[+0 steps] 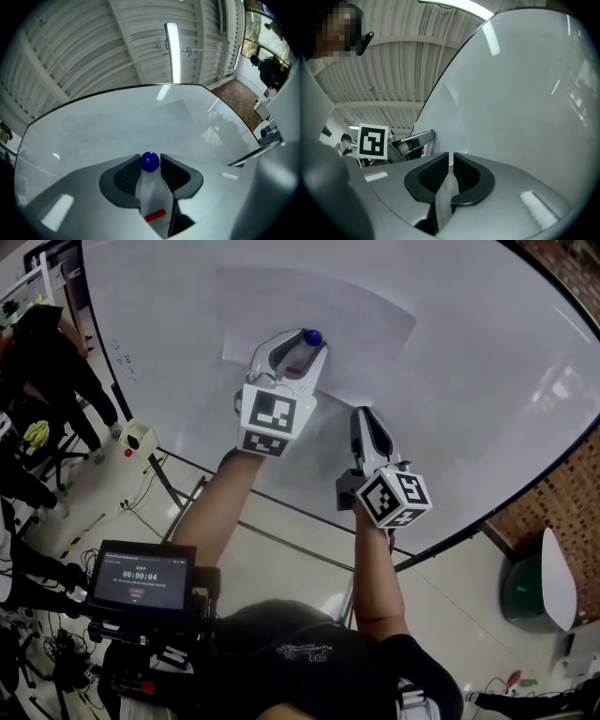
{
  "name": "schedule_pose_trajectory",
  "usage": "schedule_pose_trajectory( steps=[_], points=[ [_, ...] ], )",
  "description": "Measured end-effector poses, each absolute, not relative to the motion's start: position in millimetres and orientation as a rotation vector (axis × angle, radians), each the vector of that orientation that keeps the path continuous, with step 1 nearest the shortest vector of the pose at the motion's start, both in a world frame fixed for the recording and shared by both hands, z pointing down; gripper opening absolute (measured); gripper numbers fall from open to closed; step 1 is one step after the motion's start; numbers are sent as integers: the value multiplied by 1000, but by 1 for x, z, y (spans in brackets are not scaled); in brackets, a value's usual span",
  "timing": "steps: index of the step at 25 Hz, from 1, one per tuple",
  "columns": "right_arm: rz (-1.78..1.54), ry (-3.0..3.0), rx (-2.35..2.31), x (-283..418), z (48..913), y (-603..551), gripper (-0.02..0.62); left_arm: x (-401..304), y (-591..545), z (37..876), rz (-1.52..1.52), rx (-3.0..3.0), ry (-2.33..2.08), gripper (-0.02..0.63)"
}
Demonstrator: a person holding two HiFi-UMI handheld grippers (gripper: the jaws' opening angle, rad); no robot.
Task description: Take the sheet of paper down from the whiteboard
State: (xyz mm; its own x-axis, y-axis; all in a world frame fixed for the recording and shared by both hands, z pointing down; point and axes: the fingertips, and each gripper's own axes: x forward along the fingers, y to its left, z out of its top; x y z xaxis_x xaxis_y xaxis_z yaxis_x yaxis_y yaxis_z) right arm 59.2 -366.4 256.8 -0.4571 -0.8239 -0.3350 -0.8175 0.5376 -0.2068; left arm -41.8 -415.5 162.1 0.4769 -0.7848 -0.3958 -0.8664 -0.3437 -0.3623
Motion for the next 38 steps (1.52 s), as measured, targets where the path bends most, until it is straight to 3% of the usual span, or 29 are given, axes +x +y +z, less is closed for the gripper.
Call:
schedule_pose_trajectory(
  steps=[8, 15, 19, 25, 38],
  points=[
    [-74, 2330, -1374, 74, 271, -352, 80, -45, -413, 163, 232, -2221, 1342, 132],
    [-222, 2356, -1175, 63, 260, -358, 156, -49, -411, 159, 241, -2222, 1346, 132],
    [-250, 2364, -1110, 50, 250, -367, 141, -51, -412, 159, 238, -2224, 1353, 132],
    [-258, 2338, -1140, 45, 247, -382, 16, -51, -415, 160, 230, -2232, 1361, 126],
    [-152, 2366, -1196, 45, 251, -372, 14, -54, -418, 174, 223, -2279, 1365, 123]
  ],
)
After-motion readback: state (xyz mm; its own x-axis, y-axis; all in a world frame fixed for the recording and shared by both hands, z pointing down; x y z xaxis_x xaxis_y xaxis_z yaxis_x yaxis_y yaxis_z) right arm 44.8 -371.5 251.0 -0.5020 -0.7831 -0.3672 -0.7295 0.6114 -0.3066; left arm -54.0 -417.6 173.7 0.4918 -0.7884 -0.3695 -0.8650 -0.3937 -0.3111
